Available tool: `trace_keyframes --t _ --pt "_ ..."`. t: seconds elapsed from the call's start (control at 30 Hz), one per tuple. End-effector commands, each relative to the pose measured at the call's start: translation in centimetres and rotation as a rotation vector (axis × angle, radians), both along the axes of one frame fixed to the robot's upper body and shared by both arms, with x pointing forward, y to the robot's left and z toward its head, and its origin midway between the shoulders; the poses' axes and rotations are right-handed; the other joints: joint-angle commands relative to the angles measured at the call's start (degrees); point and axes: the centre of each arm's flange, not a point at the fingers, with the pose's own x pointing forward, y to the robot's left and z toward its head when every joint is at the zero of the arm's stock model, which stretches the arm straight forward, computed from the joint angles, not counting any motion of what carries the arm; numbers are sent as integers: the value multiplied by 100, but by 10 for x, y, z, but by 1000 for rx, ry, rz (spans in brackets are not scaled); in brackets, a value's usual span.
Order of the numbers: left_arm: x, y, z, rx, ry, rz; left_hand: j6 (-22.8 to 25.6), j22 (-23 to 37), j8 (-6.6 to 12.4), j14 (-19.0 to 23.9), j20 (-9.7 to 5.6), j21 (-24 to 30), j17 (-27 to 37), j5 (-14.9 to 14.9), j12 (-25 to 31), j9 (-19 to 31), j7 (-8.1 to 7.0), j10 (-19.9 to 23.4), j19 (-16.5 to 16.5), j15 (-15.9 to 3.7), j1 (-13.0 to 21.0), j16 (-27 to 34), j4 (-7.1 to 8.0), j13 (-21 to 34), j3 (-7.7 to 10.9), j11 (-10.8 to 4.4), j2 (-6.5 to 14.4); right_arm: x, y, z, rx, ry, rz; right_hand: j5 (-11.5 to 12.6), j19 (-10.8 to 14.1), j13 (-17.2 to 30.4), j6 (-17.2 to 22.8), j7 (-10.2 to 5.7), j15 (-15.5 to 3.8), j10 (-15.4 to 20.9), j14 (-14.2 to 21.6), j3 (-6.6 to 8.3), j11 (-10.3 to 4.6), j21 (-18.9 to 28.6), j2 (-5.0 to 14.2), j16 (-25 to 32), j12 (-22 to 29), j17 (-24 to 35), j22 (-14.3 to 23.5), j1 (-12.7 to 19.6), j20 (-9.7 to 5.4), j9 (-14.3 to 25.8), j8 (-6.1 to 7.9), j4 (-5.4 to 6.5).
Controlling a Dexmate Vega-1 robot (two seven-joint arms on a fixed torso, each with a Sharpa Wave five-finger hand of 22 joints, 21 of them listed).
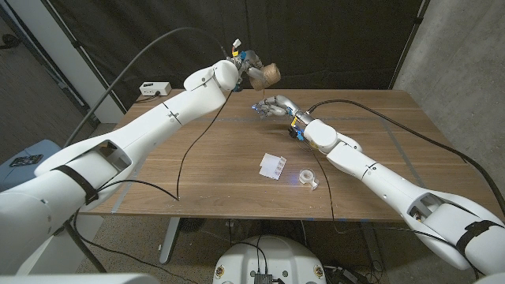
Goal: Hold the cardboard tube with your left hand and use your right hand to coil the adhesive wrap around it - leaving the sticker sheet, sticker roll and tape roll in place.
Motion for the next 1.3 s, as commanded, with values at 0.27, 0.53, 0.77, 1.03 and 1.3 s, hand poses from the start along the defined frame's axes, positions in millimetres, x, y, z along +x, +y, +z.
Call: trace_keyframes --t 0.27,0.53,0.77,1.03,1.3 --pt "7 1 -4 0 4 32 179 30 241 21 32 44 17 79 27 415 118 60 -21 16 263 36 33 468 12 5 625 -21 -15 2 -4 -26 -9 11 59 17 102 13 -805 75 122 25 18 39 22 -14 -44 30 35 -37 -426 24 -22 57" --pt "10 3 -5 -2 3 48 192 31 239 22 33 47 17 87 24 422 114 64 -21 22 260 40 35 469 10 4 630 -32 -16 9 -19 -58 -7 12 58 22 131 -5 -818 127 182 44 26 40 36 4 -56 58 36 -24 -428 29 -39 49" --pt "14 5 -5 -6 11 55 182 31 229 25 36 51 24 92 24 427 127 65 -19 34 260 54 36 475 3 12 632 -40 -19 12 -24 -75 -6 10 67 26 154 9 -806 153 219 52 33 46 39 11 -68 73 38 -29 -428 34 -50 53" --pt "18 5 -5 -4 16 55 195 32 226 30 34 54 18 101 21 435 124 65 -21 31 253 55 38 477 1 10 629 -49 -24 17 -28 -102 -17 9 71 32 178 5 -803 201 245 67 41 52 45 11 -78 94 41 -32 -424 42 -65 57" --pt "20 4 -7 -7 24 53 202 33 221 23 38 56 24 108 19 445 147 71 -24 35 256 65 37 481 -4 12 634 -54 -32 20 -32 -116 -37 7 72 37 197 13 -792 217 260 78 49 56 43 8 -97 116 44 -44 -425 48 -79 66"
